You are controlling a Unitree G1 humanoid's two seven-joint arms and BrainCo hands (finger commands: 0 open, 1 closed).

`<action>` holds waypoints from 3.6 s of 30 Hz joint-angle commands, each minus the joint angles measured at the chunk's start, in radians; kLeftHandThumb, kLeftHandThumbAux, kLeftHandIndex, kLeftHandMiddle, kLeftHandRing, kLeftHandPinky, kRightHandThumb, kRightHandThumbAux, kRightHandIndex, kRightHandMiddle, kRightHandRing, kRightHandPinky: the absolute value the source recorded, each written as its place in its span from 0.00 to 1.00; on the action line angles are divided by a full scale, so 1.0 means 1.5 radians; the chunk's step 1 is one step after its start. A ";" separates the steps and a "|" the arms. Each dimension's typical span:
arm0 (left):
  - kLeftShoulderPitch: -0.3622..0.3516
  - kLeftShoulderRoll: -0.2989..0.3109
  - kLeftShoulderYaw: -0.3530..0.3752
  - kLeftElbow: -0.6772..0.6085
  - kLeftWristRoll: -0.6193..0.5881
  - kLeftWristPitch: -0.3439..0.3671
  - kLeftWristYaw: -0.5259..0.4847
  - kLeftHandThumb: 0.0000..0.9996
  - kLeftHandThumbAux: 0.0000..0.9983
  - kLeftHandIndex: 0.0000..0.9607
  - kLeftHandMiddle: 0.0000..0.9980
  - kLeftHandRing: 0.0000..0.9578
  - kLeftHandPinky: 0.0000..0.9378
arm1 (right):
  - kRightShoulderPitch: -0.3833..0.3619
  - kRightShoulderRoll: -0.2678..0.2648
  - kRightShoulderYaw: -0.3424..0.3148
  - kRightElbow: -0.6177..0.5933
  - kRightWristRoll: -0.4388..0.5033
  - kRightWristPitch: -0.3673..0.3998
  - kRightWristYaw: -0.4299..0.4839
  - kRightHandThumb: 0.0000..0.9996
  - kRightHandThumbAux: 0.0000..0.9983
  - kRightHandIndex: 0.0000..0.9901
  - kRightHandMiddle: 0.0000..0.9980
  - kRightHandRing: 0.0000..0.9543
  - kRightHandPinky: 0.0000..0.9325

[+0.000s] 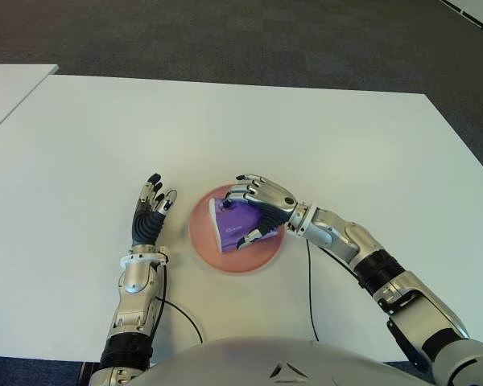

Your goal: Put the tissue paper into the plate.

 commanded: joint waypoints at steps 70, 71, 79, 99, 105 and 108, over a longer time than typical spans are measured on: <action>0.020 0.012 0.006 0.027 -0.015 0.021 -0.022 0.00 0.50 0.00 0.00 0.00 0.00 | 0.183 0.176 -0.410 -0.062 0.576 0.097 0.223 0.00 0.36 0.00 0.00 0.00 0.00; 0.020 0.013 0.006 0.028 -0.015 0.021 -0.022 0.00 0.50 0.00 0.00 0.00 0.00 | 0.183 0.176 -0.410 -0.062 0.576 0.097 0.223 0.00 0.36 0.00 0.00 0.00 0.00; 0.017 0.013 0.006 0.032 -0.017 0.016 -0.026 0.00 0.50 0.00 0.00 0.00 0.00 | 0.183 0.177 -0.410 -0.062 0.574 0.097 0.222 0.00 0.36 0.00 0.00 0.00 0.00; 0.014 0.015 0.004 0.036 -0.014 0.014 -0.023 0.00 0.50 0.00 0.00 0.00 0.00 | 0.213 0.318 -0.426 0.205 0.634 0.215 0.204 0.00 0.51 0.00 0.00 0.00 0.00; 0.014 0.015 0.004 0.034 -0.013 0.017 -0.023 0.00 0.50 0.00 0.00 0.00 0.00 | 0.203 0.335 -0.424 0.240 0.604 0.171 0.177 0.00 0.52 0.00 0.00 0.00 0.00; 0.014 0.015 0.004 0.033 -0.014 0.017 -0.023 0.00 0.50 0.00 0.00 0.00 0.00 | 0.210 0.346 -0.420 0.238 0.589 0.147 0.155 0.00 0.53 0.00 0.00 0.00 0.00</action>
